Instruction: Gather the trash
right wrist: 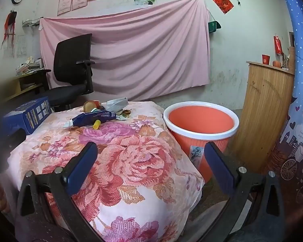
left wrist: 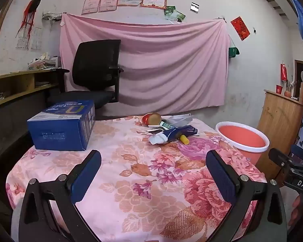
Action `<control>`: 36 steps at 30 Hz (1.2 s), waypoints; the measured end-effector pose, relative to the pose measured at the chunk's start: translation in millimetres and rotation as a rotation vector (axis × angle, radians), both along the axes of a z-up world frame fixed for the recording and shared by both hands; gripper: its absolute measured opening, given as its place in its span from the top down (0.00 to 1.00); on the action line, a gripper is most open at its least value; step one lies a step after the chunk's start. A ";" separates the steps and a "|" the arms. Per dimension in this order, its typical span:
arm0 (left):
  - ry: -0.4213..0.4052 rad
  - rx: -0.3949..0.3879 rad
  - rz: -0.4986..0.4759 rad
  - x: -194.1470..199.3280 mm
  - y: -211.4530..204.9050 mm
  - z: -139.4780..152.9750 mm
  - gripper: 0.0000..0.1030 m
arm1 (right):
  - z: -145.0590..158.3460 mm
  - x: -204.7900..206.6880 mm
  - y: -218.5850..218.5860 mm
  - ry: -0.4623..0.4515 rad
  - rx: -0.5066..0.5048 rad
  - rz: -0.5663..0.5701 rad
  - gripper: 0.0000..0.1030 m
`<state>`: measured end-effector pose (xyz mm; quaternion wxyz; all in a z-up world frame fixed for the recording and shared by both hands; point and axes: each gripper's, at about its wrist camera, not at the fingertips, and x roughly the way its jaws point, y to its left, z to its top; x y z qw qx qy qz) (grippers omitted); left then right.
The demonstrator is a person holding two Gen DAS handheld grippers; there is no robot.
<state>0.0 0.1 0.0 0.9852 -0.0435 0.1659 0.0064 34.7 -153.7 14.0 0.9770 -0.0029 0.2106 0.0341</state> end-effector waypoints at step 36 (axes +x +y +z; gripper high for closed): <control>-0.001 0.000 -0.001 -1.2 3.9 -0.5 0.01 | -1.8 1.1 1.4 -0.001 0.014 0.002 0.00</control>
